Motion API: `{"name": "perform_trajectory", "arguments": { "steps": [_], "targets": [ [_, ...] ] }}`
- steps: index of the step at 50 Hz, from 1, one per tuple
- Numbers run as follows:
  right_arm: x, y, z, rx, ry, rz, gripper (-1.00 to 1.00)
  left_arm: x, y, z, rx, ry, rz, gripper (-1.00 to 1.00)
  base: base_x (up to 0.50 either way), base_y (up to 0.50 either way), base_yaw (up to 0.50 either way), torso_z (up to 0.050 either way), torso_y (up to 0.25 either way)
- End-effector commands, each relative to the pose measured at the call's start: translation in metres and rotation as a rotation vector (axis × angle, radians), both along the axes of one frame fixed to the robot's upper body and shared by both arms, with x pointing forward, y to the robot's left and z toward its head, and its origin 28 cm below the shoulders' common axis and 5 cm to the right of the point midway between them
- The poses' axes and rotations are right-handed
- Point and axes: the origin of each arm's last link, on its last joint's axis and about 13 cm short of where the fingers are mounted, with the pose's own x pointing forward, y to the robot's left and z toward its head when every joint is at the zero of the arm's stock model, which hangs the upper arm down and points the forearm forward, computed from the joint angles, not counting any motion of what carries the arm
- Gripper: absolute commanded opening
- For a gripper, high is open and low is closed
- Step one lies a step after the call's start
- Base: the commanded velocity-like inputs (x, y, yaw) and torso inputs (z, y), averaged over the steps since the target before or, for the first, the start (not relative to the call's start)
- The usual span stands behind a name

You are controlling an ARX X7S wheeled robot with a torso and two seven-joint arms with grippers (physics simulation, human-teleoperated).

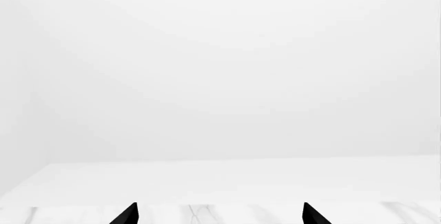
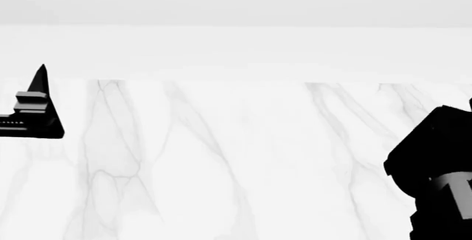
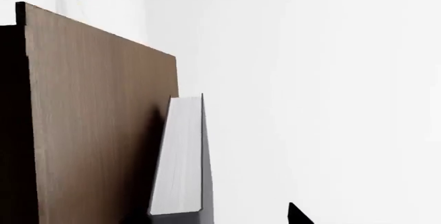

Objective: Pick up the book on the left and place it on top of the shelf.

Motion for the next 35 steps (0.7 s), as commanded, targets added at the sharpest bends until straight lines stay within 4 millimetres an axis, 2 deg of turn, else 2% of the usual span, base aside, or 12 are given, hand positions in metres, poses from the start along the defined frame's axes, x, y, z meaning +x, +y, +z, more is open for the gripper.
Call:
{"name": "perform_trajectory", "arguments": {
  "steps": [1,9,25,29,34,35],
  "targets": [
    [0.028,0.029,0.036,-0.110,-0.089,0.272,1.00,0.001,-0.001,-0.001,0.001,0.003,-0.004,1.00,0.00,0.00,0.00,0.000,0.000],
    [0.043,0.053,0.054,-0.145,-0.165,0.436,1.00,0.001,0.000,-0.003,-0.001,0.005,-0.003,1.00,0.00,0.00,0.00,0.000,0.000],
    [0.049,0.063,0.050,-0.121,-0.189,0.520,1.00,0.002,-0.001,-0.004,-0.001,0.008,-0.005,1.00,0.00,0.00,0.00,0.000,0.000],
    [0.054,0.068,0.043,-0.022,-0.242,0.593,1.00,0.002,-0.002,-0.003,0.000,0.006,-0.008,1.00,0.00,0.00,0.00,0.000,0.000],
    [0.062,0.075,0.038,0.165,-0.427,0.676,1.00,0.002,-0.002,-0.003,-0.001,0.004,-0.008,1.00,0.00,0.00,0.00,0.000,0.000],
    [0.064,0.078,0.031,0.267,-0.498,0.712,1.00,0.002,-0.002,-0.003,-0.001,0.004,-0.008,1.00,0.00,0.00,0.00,0.000,0.000]
  ]
}}
